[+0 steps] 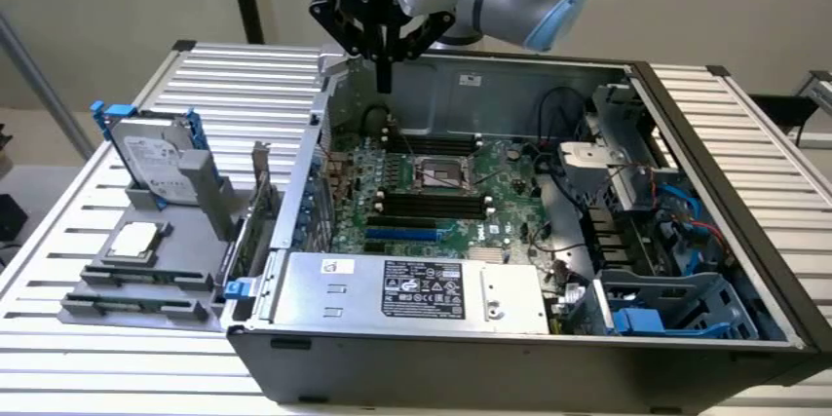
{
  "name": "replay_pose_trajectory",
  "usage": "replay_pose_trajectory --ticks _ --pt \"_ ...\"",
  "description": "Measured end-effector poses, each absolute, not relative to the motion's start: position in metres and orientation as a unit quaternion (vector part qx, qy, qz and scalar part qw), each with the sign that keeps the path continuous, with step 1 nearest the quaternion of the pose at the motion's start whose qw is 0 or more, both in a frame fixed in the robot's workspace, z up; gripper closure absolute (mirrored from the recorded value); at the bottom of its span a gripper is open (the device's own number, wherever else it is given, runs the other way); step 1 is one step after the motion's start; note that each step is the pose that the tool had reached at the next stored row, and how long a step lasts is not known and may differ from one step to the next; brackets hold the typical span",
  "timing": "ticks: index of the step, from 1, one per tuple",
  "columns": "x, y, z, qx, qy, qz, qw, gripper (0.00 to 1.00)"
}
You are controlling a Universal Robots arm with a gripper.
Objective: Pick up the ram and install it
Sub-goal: 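Reach for the ram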
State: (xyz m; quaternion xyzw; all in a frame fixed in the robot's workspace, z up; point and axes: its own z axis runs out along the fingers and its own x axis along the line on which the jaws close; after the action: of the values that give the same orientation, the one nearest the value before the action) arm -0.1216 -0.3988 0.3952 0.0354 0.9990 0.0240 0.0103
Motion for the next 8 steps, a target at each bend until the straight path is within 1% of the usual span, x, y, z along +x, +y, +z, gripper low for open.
replay_pose_trajectory --ticks 8 --pt "-0.15 -0.401 0.395 0.035 0.999 0.024 0.01 0.89"
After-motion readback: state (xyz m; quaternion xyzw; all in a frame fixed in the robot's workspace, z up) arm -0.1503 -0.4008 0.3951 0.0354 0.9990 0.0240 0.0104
